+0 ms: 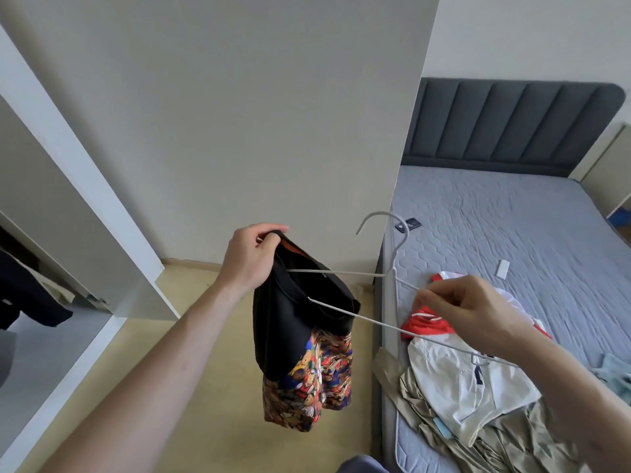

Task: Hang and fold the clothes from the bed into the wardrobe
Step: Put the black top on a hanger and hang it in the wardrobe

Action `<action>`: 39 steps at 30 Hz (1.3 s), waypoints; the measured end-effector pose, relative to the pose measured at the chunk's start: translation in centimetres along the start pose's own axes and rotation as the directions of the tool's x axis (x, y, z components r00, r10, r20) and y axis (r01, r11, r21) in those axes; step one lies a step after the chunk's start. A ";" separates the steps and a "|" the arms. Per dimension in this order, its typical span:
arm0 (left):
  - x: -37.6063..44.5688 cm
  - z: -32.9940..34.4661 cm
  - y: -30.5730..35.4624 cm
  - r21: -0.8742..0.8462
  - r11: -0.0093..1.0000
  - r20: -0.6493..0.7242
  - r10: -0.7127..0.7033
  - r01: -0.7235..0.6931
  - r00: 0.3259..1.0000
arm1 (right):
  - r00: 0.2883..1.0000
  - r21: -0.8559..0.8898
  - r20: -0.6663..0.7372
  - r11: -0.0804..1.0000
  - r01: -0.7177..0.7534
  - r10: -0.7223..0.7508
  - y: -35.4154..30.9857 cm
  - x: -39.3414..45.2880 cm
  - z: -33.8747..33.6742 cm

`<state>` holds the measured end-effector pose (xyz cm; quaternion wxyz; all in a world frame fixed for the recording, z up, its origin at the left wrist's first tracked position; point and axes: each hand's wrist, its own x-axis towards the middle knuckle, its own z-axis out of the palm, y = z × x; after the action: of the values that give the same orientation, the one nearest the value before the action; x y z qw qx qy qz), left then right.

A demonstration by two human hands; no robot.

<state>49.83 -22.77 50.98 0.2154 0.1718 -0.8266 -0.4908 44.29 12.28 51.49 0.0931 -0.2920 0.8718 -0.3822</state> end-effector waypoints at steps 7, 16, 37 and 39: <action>-1.2 2.1 2.1 -0.021 0.996 0.211 0.086 -0.083 0.974 | 0.998 -0.007 0.057 1.000 -0.011 0.011 -1.3 0.9 0.9; 0.8 -0.4 1.2 0.015 1.000 -0.042 0.024 -0.024 0.999 | 0.969 0.045 0.245 0.999 -0.009 -0.003 -2.5 -0.6 -2.6; 1.1 -1.0 4.1 -0.062 0.995 -0.112 0.066 -0.073 0.992 | 0.917 0.049 0.380 0.988 -0.148 0.119 -3.7 0.8 -1.6; 0.8 -0.7 4.1 -0.080 0.995 -0.028 0.054 -0.056 0.998 | 0.923 -0.010 0.357 0.989 -0.150 0.144 -3.8 1.1 -1.9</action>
<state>49.24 -21.77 55.05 0.2461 0.1463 -0.8076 -0.5155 44.30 10.73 55.60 0.2806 -0.2895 0.8564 -0.3225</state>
